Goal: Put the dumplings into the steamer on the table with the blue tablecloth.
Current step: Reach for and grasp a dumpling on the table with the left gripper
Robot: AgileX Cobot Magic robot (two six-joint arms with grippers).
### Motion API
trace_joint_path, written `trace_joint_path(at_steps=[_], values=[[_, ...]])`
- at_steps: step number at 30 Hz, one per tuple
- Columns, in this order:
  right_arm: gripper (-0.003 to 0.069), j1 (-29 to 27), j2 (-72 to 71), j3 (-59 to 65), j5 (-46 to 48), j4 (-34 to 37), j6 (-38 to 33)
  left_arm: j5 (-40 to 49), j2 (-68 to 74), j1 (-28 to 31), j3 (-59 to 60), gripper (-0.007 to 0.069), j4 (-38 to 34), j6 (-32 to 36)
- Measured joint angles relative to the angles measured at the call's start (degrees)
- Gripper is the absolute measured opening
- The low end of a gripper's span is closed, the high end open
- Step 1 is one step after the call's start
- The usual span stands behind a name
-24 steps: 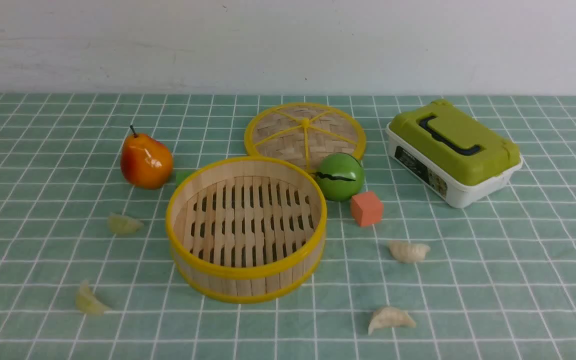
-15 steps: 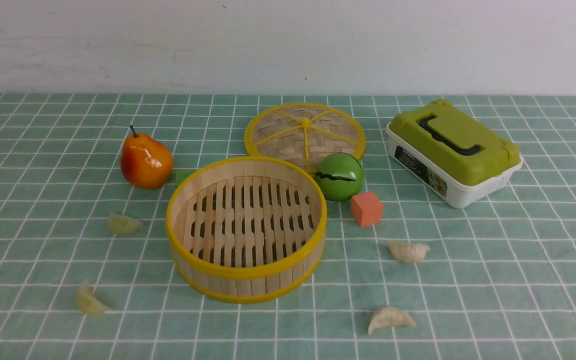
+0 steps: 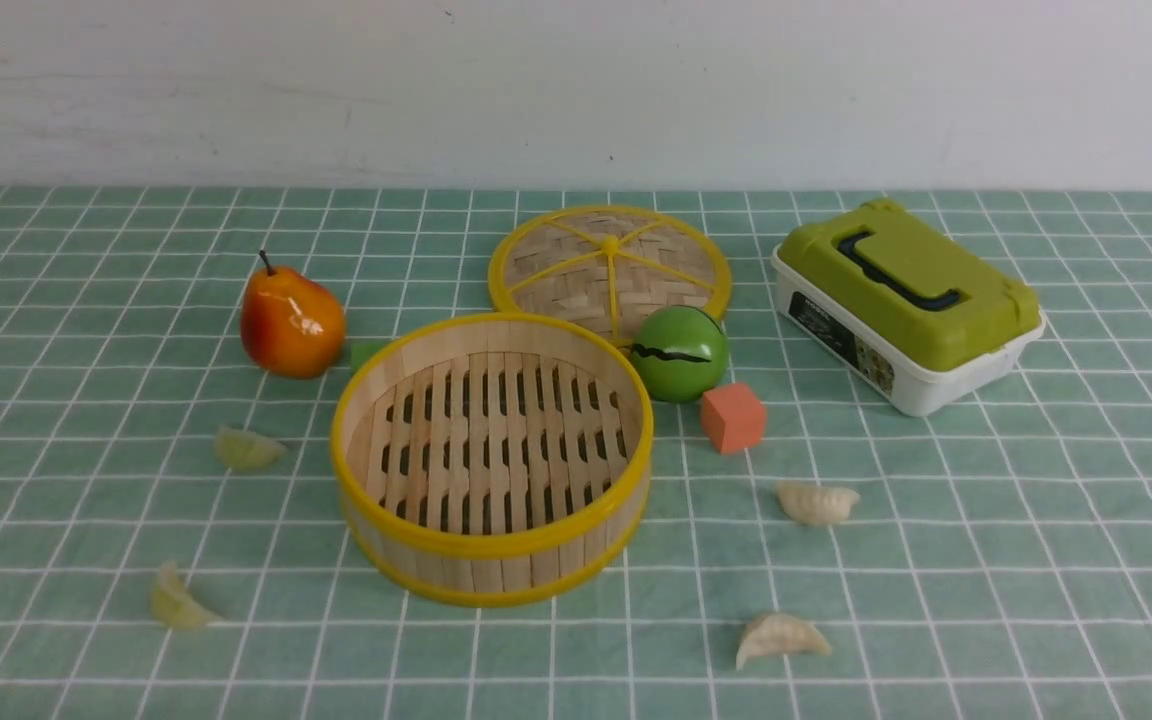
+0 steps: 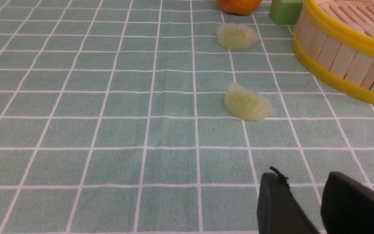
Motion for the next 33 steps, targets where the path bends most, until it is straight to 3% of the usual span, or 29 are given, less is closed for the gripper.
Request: trace_joint_path(at_steps=[9,12,21,25,29,33], values=[[0.0042,0.0,0.0,0.06,-1.81,-0.14,0.0,-1.57,0.0,0.0,0.0,0.0218,-3.05,-0.06],[0.0048,0.0,0.0,0.6,-6.65,-0.38,0.0,-6.6,0.0,0.0,0.07,0.0218,-6.53,-0.06],[0.0061,0.0,0.0,0.6,-32.0,-2.94,0.05,-33.12,0.0,0.0,0.07,0.0227,-8.32,-0.06],[0.0065,0.0,0.0,0.6,-42.75,-2.81,3.87,-44.18,0.0,0.0,0.07,0.0227,-8.38,-0.97],[0.0071,0.0,0.0,0.6,-49.12,-2.34,10.66,-52.54,0.0,0.0,0.07,0.0232,-8.44,-10.95],[0.0063,0.0,0.0,-0.03,-48.58,-2.27,15.5,-50.59,0.0,0.0,-2.7,0.0217,-8.39,-18.72]])
